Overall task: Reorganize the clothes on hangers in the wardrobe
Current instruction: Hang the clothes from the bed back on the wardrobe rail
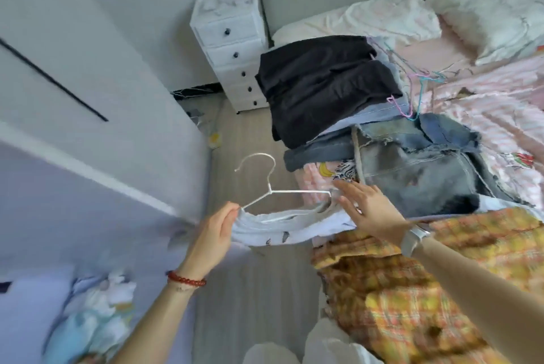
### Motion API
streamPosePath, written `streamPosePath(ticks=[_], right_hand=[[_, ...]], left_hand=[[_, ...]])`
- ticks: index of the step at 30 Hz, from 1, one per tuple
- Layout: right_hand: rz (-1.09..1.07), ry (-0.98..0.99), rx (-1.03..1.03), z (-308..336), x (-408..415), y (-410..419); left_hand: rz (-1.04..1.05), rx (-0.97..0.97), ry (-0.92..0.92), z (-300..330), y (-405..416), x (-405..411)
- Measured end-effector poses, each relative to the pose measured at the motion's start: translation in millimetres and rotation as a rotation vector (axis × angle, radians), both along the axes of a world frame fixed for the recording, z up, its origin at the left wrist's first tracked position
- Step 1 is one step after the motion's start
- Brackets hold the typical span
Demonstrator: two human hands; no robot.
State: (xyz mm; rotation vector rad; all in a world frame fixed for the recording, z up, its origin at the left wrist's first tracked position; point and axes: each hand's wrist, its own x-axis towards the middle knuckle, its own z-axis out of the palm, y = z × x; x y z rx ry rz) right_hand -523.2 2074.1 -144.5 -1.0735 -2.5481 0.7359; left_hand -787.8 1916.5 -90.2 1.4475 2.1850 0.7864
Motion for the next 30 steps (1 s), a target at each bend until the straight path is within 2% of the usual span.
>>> streamPosePath(ticks=[4, 9, 12, 20, 22, 25, 30], right_hand=[[0.36, -0.088, 0.082, 17, -75, -52], [0.677, 0.077, 0.158, 55, -171, -152], [0.738, 0.212, 0.18, 74, -227, -210], [0.773, 0.523, 0.159, 131, -350, -332], [0.747, 0.554, 0.122, 142, -374, -353], [0.726, 0.593, 0.07, 162, -411, -377], [0.743, 0.634, -0.028, 201, -477, -397]], left_hand=[[0.344, 0.106, 0.063, 0, -110, -46], [0.779, 0.21, 0.189, 5, -246, -82], [1.007, 0.333, 0.208, 22, -307, -103], [1.383, 0.389, 0.418, 91, -436, -150], [1.435, 0.416, 0.475, 108, -454, -154], [1.398, 0.413, 0.607, 137, -466, -162], [1.304, 0.316, 0.983, 204, -462, -186]])
